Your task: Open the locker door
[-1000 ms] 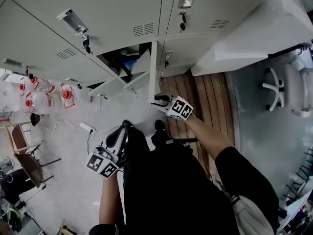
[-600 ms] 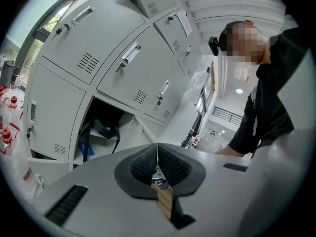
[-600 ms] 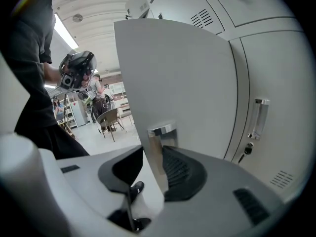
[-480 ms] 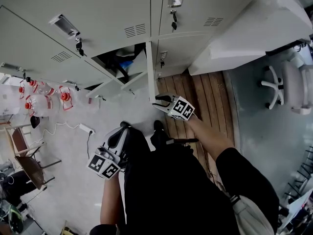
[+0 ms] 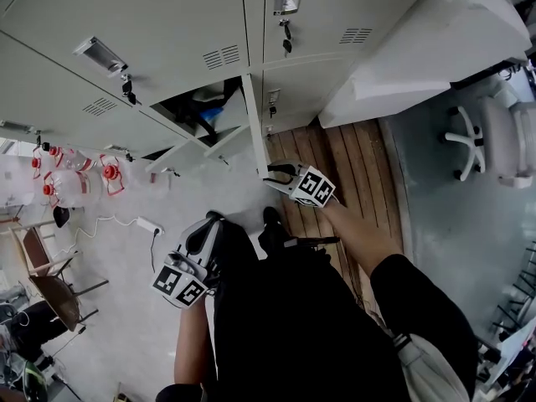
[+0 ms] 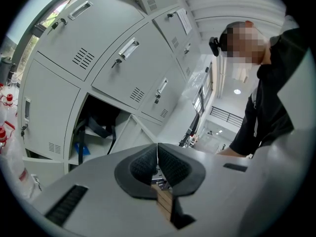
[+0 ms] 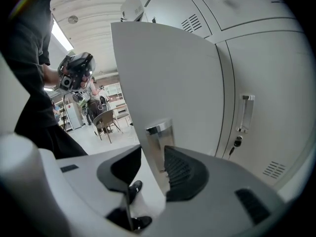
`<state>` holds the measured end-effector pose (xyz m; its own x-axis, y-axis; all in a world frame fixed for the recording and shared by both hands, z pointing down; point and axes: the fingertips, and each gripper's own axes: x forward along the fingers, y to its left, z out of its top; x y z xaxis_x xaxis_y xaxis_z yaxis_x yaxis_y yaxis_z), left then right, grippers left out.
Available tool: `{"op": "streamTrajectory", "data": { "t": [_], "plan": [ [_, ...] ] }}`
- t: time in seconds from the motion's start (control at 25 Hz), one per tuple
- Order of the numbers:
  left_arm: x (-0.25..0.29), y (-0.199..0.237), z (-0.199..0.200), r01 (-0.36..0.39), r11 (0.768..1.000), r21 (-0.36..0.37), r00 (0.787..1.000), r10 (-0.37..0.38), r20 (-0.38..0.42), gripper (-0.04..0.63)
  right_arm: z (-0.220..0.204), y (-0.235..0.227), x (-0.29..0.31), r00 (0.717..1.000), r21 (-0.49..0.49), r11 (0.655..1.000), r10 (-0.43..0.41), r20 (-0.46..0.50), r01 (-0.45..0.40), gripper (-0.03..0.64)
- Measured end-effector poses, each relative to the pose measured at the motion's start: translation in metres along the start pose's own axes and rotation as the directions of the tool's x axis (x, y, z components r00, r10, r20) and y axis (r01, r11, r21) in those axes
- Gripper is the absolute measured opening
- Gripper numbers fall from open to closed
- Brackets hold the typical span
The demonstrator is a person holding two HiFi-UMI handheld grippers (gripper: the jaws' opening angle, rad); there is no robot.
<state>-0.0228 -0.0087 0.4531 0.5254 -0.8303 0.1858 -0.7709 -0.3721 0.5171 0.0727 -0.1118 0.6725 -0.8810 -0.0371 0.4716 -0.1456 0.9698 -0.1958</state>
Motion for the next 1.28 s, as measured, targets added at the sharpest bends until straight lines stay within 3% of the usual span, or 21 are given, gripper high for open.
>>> {"op": "streamTrajectory", "data": {
  "t": [0.64,1.28],
  "plan": [
    [0.013,-0.006,0.002,0.025,1.0,0.007,1.0,-0.024,-0.016,0.017,-0.015,-0.017,-0.035,0.996,0.051,0.995,-0.09,0.014,0.089,0.144],
    [0.025,-0.018,-0.006,0.058,0.998,0.011,0.997,-0.058,-0.043,0.017,-0.026,-0.03,-0.061,0.986,0.084,0.983,-0.167,0.024,0.165,0.085]
  ]
}}
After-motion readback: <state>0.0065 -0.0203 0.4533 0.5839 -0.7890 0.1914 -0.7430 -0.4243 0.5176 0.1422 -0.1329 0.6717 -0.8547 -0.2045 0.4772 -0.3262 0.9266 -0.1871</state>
